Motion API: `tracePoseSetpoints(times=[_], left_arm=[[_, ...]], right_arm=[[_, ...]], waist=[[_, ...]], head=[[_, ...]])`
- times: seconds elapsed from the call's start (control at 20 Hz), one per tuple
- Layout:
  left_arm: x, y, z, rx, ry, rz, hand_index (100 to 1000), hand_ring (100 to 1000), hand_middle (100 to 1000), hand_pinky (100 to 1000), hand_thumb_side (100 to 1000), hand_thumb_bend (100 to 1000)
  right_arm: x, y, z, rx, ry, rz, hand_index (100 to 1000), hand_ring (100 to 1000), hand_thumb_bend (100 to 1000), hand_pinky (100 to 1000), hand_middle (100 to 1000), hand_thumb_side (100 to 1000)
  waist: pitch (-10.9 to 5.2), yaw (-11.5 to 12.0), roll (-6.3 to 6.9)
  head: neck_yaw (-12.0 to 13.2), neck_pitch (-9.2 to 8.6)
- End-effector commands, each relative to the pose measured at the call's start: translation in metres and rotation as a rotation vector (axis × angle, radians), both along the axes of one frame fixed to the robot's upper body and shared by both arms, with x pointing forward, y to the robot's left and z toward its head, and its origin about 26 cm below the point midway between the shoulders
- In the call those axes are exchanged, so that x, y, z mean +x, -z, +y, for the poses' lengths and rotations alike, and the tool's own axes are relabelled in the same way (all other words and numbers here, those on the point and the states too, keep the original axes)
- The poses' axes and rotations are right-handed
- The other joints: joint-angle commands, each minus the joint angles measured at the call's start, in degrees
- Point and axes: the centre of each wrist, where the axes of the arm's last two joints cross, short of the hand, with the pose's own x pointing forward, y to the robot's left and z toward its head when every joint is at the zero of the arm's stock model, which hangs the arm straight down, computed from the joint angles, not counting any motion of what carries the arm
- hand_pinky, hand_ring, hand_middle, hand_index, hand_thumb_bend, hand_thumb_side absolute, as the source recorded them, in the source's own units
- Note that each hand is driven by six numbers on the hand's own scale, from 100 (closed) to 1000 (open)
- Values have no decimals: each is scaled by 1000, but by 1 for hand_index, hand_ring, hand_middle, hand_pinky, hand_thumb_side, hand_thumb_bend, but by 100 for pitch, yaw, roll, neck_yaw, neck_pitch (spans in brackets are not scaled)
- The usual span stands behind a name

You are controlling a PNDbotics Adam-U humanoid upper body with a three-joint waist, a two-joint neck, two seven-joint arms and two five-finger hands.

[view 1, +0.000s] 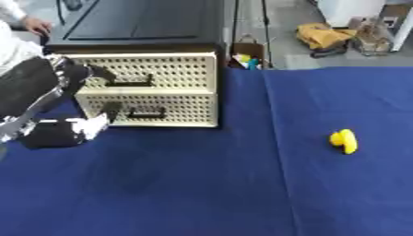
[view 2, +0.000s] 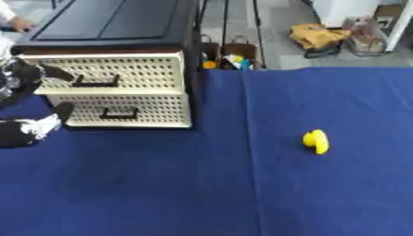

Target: Pick up objects from table and place into drawer.

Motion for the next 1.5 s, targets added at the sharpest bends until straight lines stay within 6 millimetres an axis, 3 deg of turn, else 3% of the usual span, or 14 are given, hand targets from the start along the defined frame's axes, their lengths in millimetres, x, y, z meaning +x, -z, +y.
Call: tracePoseSetpoints(times=[0.05, 0.25, 0.4, 0.55, 0.65, 0.75, 0.85, 1.1, 1.35, 1.5], left_arm=[[-2, -12, -3, 15, -20, 13, 800, 100, 165, 100, 836, 203], [-1, -14, -7, 0, -39, 75, 791, 100, 129, 100, 759, 109], [1, -23, -12, -8, -33, 86, 758, 100, 105, 100, 685, 103], [2, -30, -16, 5, -35, 87, 802, 100, 136, 100, 616, 100], [2, -29, -18, 17, -45, 109, 830, 100, 166, 100, 626, 102], [2, -26, -19, 39, -66, 135, 868, 100, 234, 100, 674, 243], [2, -22, -20, 63, -86, 162, 839, 100, 248, 100, 697, 305], [3, -16, -22, 89, -131, 237, 874, 100, 234, 100, 695, 295], [3, -13, -23, 106, -171, 312, 890, 100, 213, 100, 665, 202], [3, -15, -23, 122, -217, 326, 897, 100, 199, 100, 668, 200]], right_arm=[[-4, -6, 0, -4, -10, -19, 731, 680, 100, 652, 642, 984], [-4, -5, 1, -3, -14, -16, 730, 680, 100, 652, 642, 985], [-4, -5, 0, -2, -14, -13, 730, 680, 100, 652, 642, 984], [-4, -5, 0, -4, -15, -11, 729, 681, 100, 652, 642, 984], [-4, -5, 0, -4, -15, -11, 727, 681, 100, 652, 642, 984], [-4, -5, -1, -5, -16, -10, 725, 681, 100, 652, 641, 984], [-4, -5, -1, -6, -19, -9, 722, 681, 100, 651, 641, 983], [-4, -5, -1, -6, -24, -8, 717, 680, 100, 648, 639, 981], [-4, -6, -2, -5, -25, -9, 710, 680, 100, 646, 638, 981], [-4, -6, -1, -5, -27, -8, 707, 680, 100, 646, 638, 980]], waist=[[-110, -17, 10], [-104, -49, 22], [-98, -61, 30], [-85, -73, 38], [-72, -87, 43], [-58, -100, 48], [-45, -112, 54], [-20, -132, 59], [-6, -145, 63], [2, -150, 61]], head=[[51, -5], [86, -23], [105, -26], [111, -37], [120, -45], [129, -56], [143, -70], [163, -111], [157, -130], [169, -139]])
